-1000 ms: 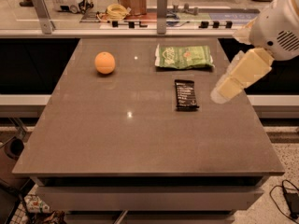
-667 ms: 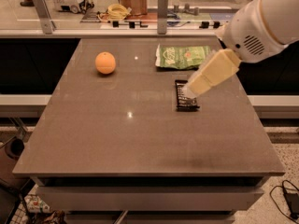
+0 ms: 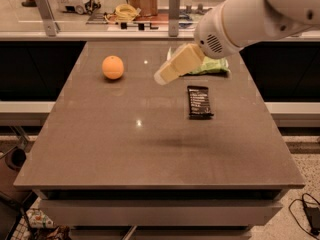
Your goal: Pick orange
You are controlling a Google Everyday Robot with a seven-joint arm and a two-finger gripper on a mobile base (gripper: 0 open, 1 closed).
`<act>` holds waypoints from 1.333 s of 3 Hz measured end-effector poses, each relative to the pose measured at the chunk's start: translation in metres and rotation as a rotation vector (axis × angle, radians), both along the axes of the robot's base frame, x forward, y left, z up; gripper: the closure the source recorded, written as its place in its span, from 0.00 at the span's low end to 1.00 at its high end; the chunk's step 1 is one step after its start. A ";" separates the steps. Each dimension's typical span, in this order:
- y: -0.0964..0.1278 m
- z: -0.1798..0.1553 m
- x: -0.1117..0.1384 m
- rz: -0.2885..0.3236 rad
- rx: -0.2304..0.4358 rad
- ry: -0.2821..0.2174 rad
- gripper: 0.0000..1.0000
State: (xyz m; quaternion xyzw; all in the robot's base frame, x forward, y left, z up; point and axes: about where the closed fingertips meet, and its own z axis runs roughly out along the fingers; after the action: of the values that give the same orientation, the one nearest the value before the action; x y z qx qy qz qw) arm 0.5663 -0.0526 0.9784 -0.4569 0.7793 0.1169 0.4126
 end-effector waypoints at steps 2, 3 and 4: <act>0.064 -0.043 0.055 0.016 0.009 0.074 0.00; 0.064 -0.042 0.055 0.016 0.009 0.074 0.00; 0.073 -0.046 0.059 0.036 0.006 0.078 0.00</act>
Offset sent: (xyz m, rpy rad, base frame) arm 0.0912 0.0938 -0.0730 -0.0043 0.1257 0.0122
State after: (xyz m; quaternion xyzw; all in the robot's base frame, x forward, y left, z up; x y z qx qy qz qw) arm 0.6257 0.0208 0.9319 -0.4646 0.7861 0.1442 0.3814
